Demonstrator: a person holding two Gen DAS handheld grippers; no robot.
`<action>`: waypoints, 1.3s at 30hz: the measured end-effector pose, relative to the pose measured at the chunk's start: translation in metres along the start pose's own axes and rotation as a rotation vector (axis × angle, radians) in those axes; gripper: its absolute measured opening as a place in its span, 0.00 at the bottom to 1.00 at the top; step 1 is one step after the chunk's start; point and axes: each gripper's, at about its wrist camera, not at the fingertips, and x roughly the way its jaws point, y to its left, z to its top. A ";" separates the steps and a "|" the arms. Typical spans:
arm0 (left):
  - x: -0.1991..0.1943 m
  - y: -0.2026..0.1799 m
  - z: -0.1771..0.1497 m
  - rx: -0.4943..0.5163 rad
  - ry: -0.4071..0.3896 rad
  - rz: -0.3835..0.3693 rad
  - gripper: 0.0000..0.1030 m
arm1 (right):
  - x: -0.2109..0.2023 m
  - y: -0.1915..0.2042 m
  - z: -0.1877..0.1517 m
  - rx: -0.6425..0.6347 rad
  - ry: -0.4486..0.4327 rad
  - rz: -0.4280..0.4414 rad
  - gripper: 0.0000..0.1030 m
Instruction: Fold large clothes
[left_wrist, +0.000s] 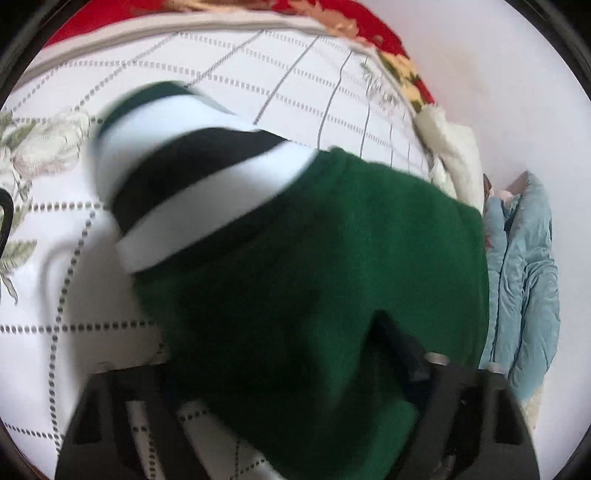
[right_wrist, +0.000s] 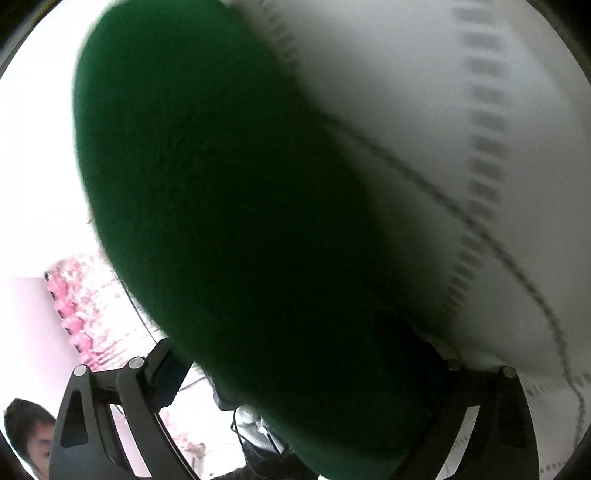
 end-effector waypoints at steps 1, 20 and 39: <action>-0.001 0.000 0.002 0.001 -0.011 -0.003 0.60 | -0.002 0.006 -0.001 -0.018 -0.022 -0.017 0.89; -0.005 -0.015 0.034 -0.019 -0.122 -0.079 0.30 | -0.002 0.070 0.003 -0.195 -0.073 -0.078 0.47; -0.071 -0.138 0.111 0.122 -0.250 -0.172 0.21 | -0.084 0.271 0.008 -0.446 -0.173 -0.011 0.34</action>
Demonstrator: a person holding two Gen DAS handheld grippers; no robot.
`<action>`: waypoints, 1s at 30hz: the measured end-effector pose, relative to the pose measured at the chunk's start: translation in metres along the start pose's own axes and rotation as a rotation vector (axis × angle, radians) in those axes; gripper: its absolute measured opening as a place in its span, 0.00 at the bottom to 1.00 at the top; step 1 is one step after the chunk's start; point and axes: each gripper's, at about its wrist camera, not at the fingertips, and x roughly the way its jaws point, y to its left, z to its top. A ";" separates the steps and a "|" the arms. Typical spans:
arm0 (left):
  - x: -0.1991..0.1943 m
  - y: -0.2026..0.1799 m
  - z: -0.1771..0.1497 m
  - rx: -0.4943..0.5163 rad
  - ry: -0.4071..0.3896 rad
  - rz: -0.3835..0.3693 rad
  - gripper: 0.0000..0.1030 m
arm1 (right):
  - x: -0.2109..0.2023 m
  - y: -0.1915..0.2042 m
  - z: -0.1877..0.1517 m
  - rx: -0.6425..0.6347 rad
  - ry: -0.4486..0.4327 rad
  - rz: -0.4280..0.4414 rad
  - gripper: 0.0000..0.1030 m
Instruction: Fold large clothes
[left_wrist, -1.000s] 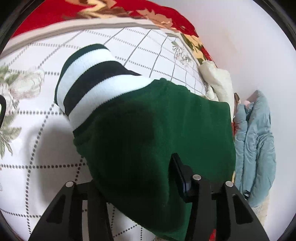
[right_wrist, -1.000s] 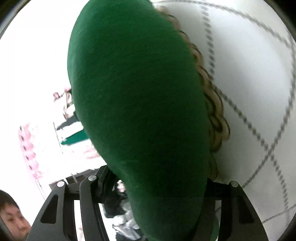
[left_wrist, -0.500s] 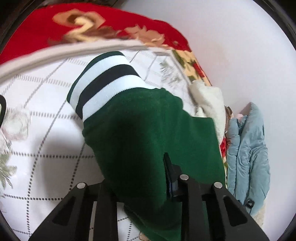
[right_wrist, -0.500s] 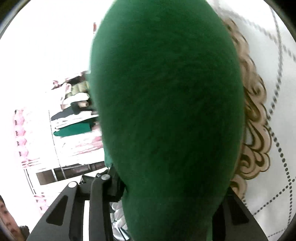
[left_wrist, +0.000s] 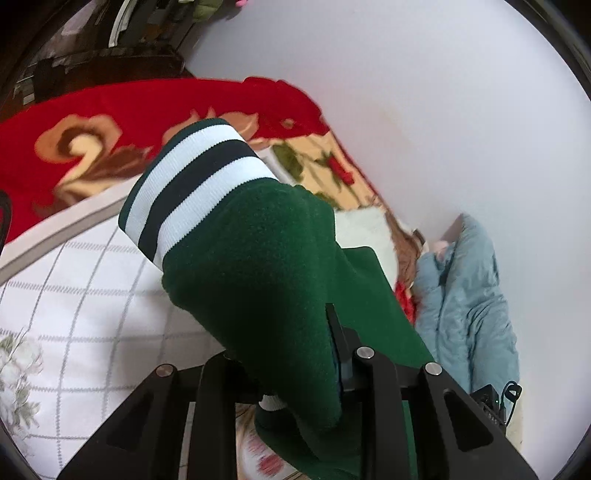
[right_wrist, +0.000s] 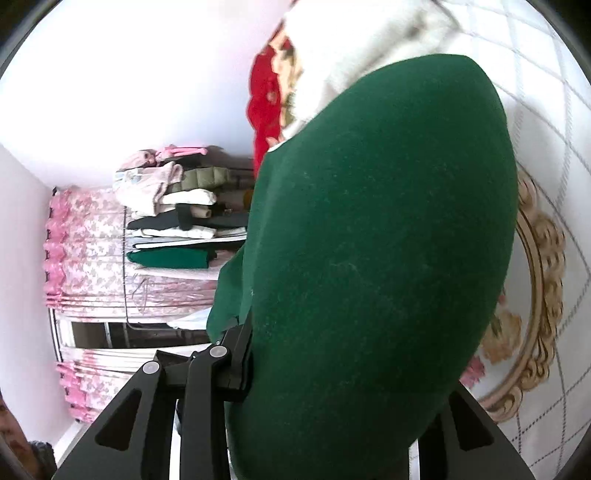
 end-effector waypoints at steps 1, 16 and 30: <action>0.002 -0.004 0.003 0.001 -0.007 -0.005 0.21 | -0.002 0.011 0.012 -0.010 0.001 0.005 0.34; 0.173 -0.138 0.114 -0.009 -0.155 -0.173 0.21 | -0.031 0.114 0.301 -0.220 -0.070 0.022 0.34; 0.324 -0.090 0.080 0.069 -0.083 -0.061 0.27 | -0.007 -0.093 0.455 -0.206 0.053 -0.078 0.37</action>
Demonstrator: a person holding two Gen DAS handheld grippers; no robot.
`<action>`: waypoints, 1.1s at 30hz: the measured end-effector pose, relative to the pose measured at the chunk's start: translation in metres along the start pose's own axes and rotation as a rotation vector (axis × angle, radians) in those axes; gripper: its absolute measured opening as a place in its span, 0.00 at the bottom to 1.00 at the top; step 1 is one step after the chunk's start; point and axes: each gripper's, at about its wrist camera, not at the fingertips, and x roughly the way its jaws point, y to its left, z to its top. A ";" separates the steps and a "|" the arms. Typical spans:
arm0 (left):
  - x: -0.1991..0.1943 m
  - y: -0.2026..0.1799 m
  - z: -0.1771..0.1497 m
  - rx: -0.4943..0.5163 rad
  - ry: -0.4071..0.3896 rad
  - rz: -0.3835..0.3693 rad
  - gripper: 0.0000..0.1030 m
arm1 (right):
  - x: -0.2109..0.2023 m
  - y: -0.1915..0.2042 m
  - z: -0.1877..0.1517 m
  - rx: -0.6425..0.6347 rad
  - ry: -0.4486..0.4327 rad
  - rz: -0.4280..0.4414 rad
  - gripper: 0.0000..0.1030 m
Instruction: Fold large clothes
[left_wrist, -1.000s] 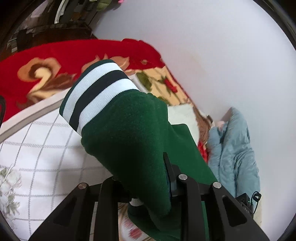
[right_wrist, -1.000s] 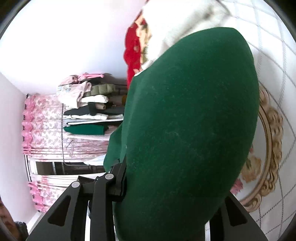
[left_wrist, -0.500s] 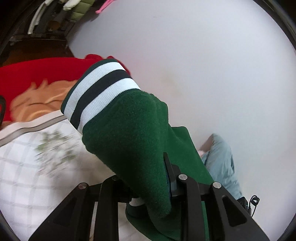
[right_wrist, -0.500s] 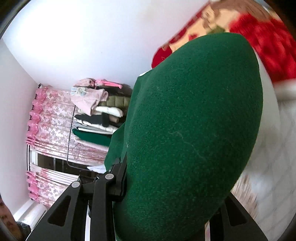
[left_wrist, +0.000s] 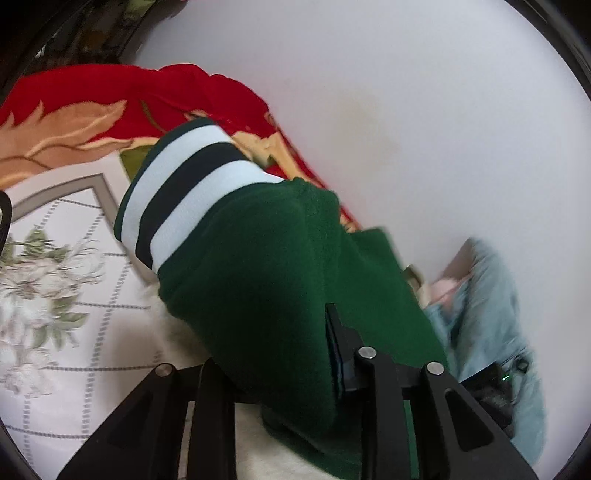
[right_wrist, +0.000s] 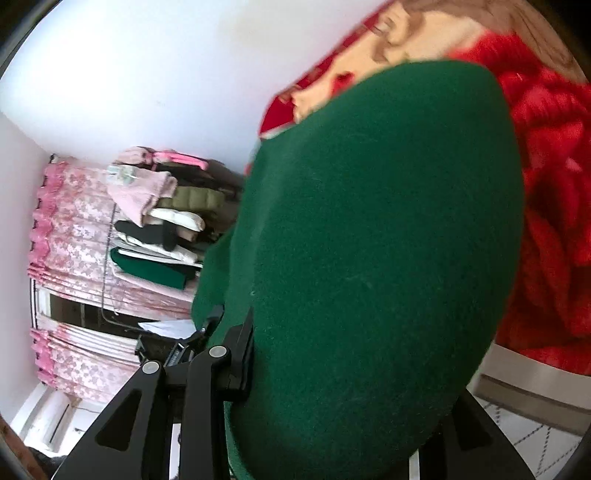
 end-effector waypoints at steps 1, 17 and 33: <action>-0.001 -0.002 -0.001 0.006 0.017 0.028 0.32 | 0.002 -0.004 -0.005 0.004 0.007 -0.017 0.40; -0.088 -0.065 -0.022 0.533 0.169 0.505 0.98 | 0.005 0.100 -0.121 -0.123 -0.140 -0.937 1.00; -0.280 -0.155 0.019 0.716 0.190 0.406 0.99 | -0.076 0.318 -0.303 -0.111 -0.413 -1.182 1.00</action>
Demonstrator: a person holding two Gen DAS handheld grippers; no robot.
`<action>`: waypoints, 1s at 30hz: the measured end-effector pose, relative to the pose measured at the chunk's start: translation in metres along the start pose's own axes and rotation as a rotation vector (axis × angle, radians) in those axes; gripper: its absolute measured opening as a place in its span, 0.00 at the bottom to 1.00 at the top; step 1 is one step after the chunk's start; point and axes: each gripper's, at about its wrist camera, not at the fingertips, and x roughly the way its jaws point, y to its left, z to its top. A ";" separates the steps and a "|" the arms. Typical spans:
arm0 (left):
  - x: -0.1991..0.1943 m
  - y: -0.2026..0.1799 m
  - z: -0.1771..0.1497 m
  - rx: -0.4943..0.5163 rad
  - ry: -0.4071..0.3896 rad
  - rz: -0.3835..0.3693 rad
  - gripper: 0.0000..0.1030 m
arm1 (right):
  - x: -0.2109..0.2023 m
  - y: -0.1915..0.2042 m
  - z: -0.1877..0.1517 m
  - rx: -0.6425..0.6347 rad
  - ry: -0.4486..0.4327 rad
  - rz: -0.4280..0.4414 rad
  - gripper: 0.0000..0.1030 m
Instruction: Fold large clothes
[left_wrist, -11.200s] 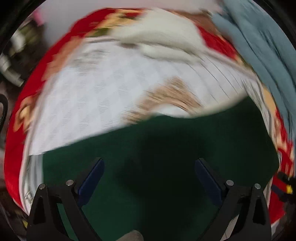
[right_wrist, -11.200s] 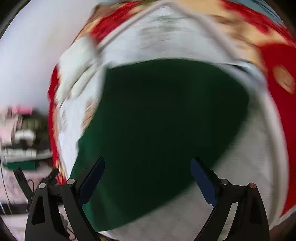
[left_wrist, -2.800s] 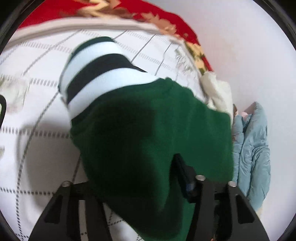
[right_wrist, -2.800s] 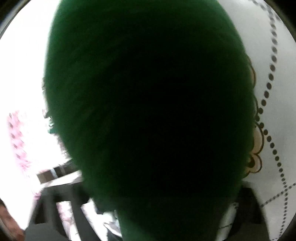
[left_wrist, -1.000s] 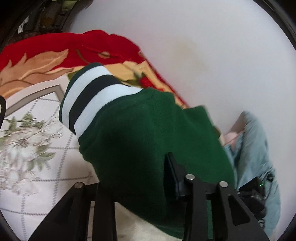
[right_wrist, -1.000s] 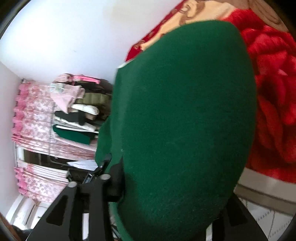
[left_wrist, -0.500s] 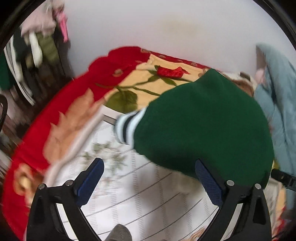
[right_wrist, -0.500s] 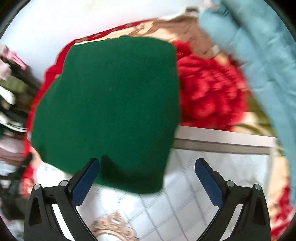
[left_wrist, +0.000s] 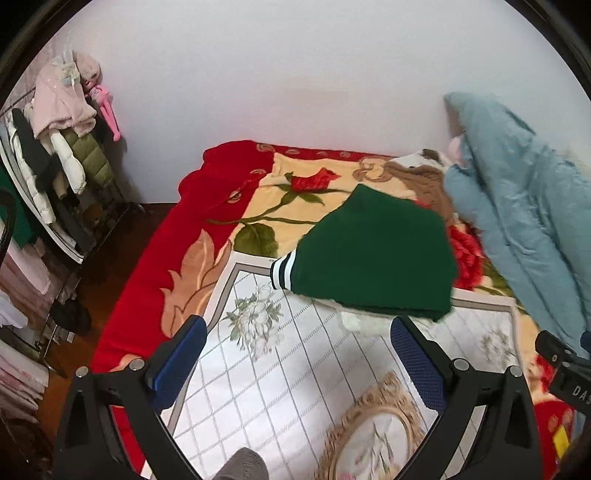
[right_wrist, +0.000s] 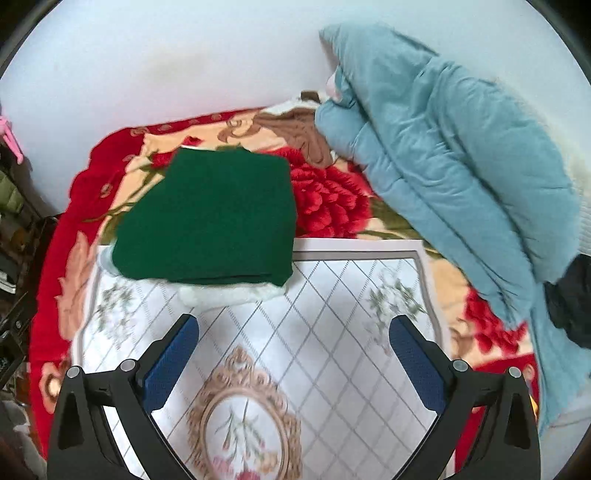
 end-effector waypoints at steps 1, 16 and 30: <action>-0.023 0.003 0.000 0.003 0.001 -0.013 0.99 | -0.023 -0.001 -0.004 0.001 -0.011 -0.005 1.00; -0.225 0.043 -0.013 0.058 -0.084 -0.063 0.99 | -0.334 -0.010 -0.067 -0.023 -0.242 -0.050 1.00; -0.308 0.044 -0.027 0.062 -0.032 -0.060 0.99 | -0.456 -0.029 -0.098 -0.020 -0.235 0.039 1.00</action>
